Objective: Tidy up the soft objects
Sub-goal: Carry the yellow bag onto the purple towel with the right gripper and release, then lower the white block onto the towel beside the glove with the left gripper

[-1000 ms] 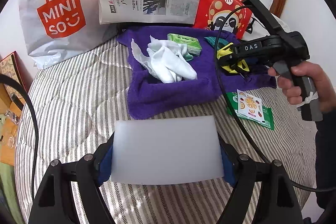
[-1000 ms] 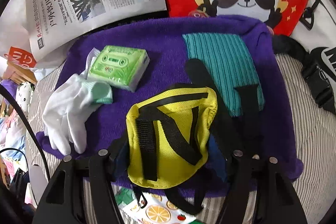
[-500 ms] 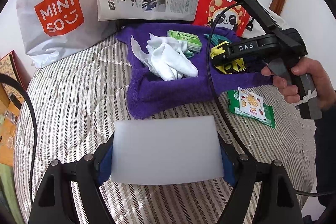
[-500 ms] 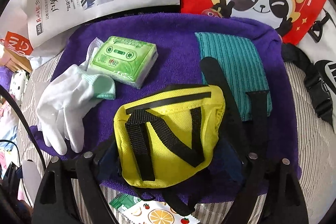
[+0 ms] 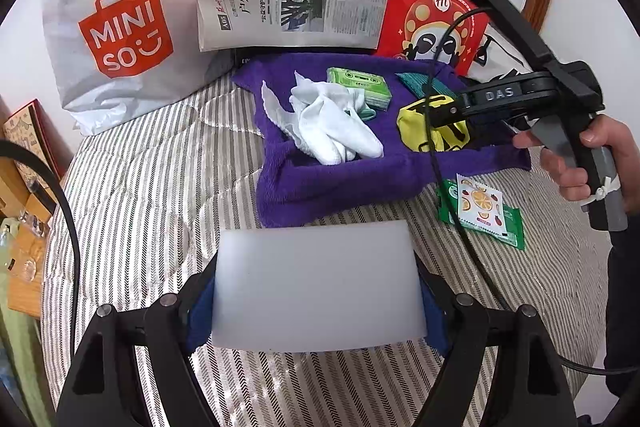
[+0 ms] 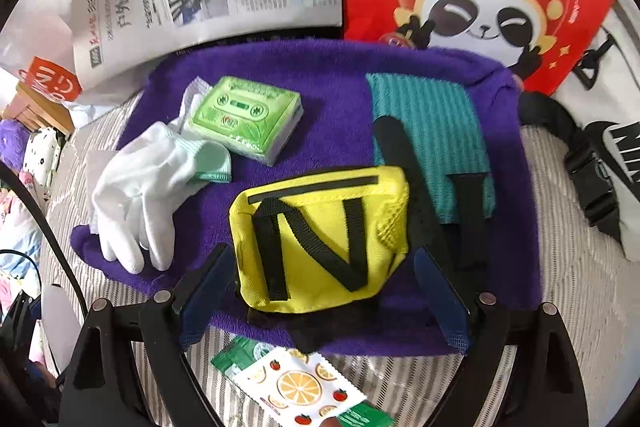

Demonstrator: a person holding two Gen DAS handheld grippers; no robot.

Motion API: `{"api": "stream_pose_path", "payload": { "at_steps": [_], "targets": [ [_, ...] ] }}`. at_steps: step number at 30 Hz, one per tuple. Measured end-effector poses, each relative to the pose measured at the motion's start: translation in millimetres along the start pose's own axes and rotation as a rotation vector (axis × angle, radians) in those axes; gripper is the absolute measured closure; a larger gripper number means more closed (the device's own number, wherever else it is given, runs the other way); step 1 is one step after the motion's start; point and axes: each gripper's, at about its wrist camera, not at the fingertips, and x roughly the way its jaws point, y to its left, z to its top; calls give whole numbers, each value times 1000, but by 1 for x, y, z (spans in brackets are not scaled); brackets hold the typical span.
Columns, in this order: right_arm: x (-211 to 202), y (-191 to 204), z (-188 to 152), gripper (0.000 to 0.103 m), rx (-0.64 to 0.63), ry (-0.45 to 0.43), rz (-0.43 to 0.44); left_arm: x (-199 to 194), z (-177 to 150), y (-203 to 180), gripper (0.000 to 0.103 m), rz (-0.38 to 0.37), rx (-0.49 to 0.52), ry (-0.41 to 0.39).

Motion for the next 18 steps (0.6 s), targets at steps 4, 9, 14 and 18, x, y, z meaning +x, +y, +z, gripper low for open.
{"api": "stream_pose_path", "payload": {
  "at_steps": [4,9,14,18],
  "targets": [
    [-23,-14,-3,13,-1,-40,32,-1,4,-2,23,16,5,4],
    [-44,-28,-16,13,-27,-98,43,-6,15,-7,23,1,8,-11],
    [-55,-50,-32,13,-16,-141,50,-2,40,-22,23,-13,27,-30],
    [-61,-75,-50,13,32,-184,106,11,61,-42,23,-7,82,-33]
  ]
}}
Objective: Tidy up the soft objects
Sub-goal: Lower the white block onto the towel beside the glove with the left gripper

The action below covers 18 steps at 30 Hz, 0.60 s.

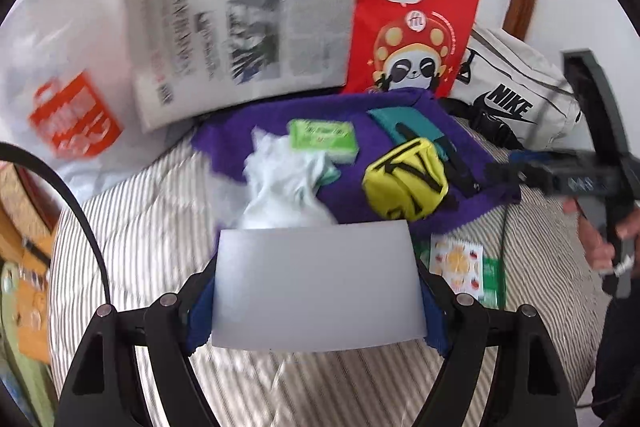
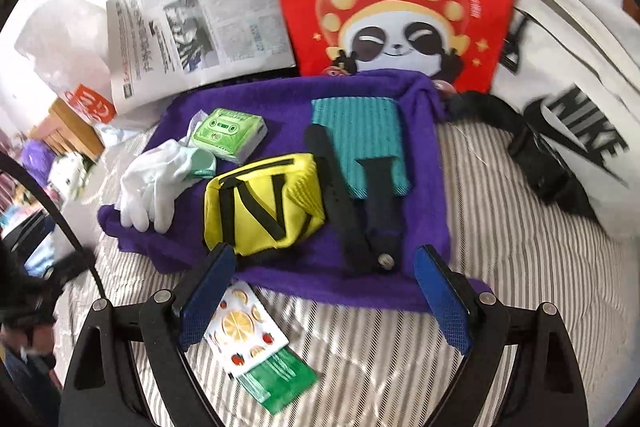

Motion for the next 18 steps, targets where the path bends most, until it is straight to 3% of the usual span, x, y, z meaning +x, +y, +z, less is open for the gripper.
{"api": "stream_pose_path", "payload": {
  "at_steps": [10,18],
  "targets": [
    [-5,-33,-22,13,78,-87,78,69,49,-27,23,3,51,63],
    [-9,-37,-28,13,84,-109,126,110,52,-33,23,118,144,135]
  ]
}}
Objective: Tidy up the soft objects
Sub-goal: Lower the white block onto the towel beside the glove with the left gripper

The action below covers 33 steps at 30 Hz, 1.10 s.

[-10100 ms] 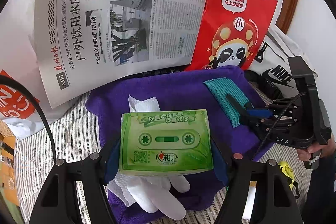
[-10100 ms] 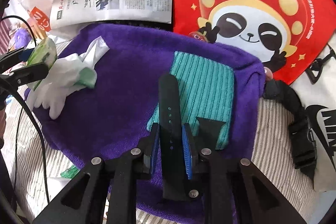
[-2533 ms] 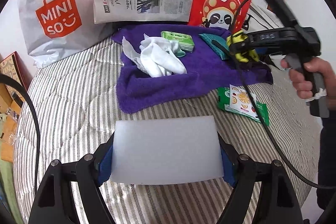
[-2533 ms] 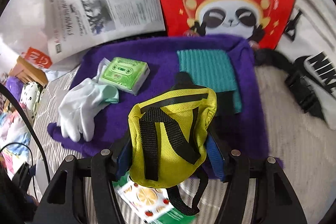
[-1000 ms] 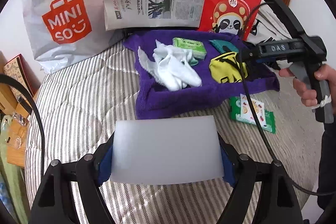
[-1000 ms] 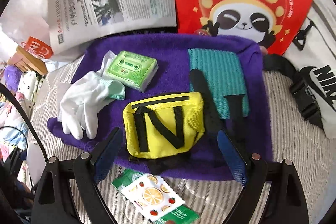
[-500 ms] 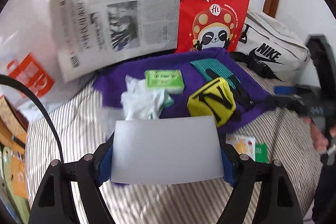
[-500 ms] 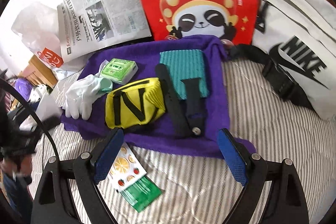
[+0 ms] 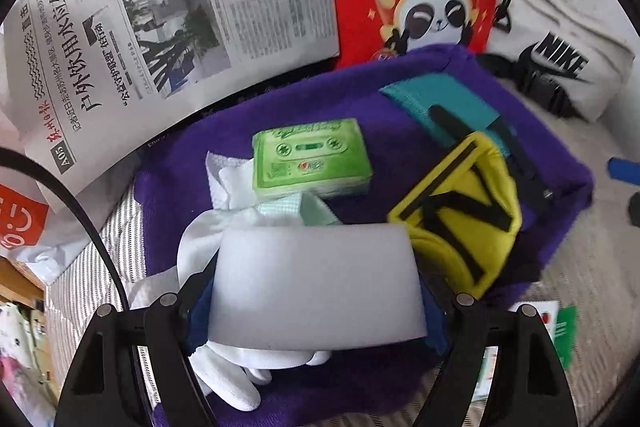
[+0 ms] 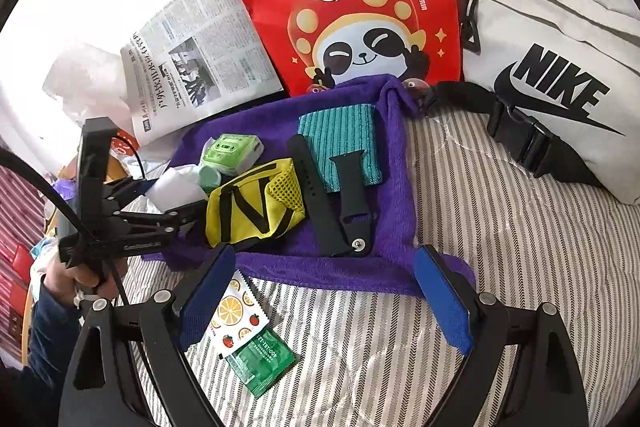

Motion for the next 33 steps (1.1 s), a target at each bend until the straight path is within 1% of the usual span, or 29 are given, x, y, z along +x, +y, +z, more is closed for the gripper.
{"api": "stream_pose_path", "payload": {
  "at_steps": [3,8,12,15,17,22,25,28,33],
  "targets": [
    [1,2,-2,13,-7,9,8,5,-1,-4,23,14,26,11],
    [4,5,-2,13,-21,20,5,14,-3,-18,23,68,91,42],
    [6,5,-3,13,-18,33,2,11,-4,-16,22,49,83,53],
    [7,6,-4,13,-21,36,-1,6,-7,-16,18,33,94,60],
    [8,8,-4,13,-28,48,2,0,-9,-18,17,27,106,58],
    [2,13,-8,13,-46,47,-12,-13,-10,-18,14,43,109,55],
    [-5,18,-12,13,-54,40,-7,-20,-12,-14,14,51,115,56],
    [-10,25,-18,13,-75,40,-12,-28,-16,-12,14,75,118,57],
    [-9,44,-28,13,-128,58,-33,-35,-20,-12,14,83,93,50]
  ]
}}
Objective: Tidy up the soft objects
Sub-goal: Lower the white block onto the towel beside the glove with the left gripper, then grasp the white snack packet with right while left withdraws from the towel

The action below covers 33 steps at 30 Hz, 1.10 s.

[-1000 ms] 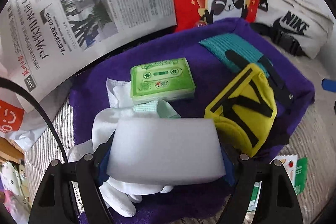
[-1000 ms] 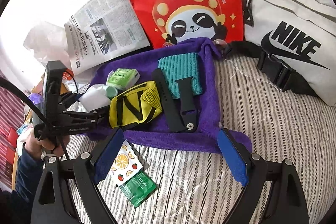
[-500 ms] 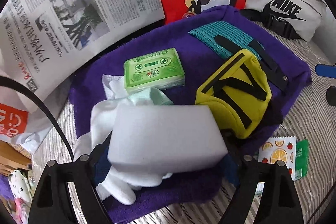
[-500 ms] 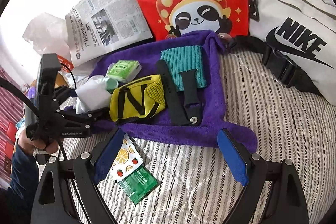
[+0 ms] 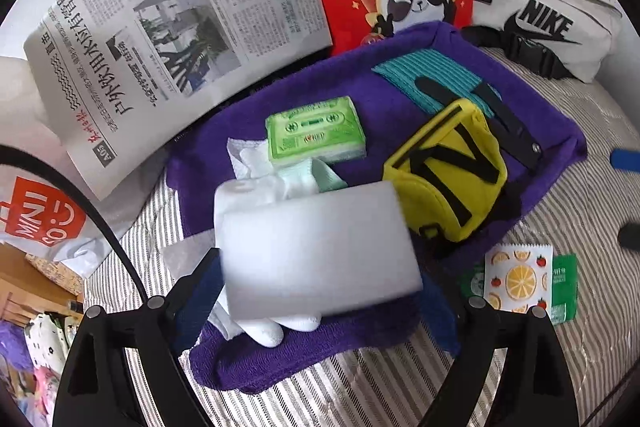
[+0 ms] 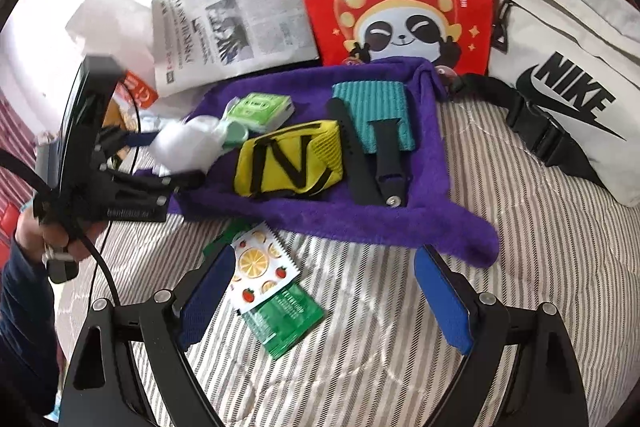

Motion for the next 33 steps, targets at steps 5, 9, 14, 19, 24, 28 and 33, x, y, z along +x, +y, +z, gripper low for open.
{"api": "stream_pose_path", "payload": {
  "at_steps": [5,9,14,19,24,28,33],
  "targets": [
    [2,14,-6,13,-29,23,10,12,10,-2,14,-35,-27,-6],
    [2,19,-9,13,-42,29,13,17,13,-4,14,-44,-30,-6],
    [3,18,-11,13,-27,39,18,17,10,-3,14,-66,-27,7],
    [4,16,-13,13,-7,44,35,13,2,7,12,-73,-54,-12],
    [8,18,-15,13,-10,62,31,12,-3,14,12,-102,-99,-12],
    [10,21,-15,13,-22,70,29,3,-5,20,12,-147,-136,-39],
    [13,25,-14,13,-41,86,22,-7,-12,26,12,-139,-143,-50]
  ]
}}
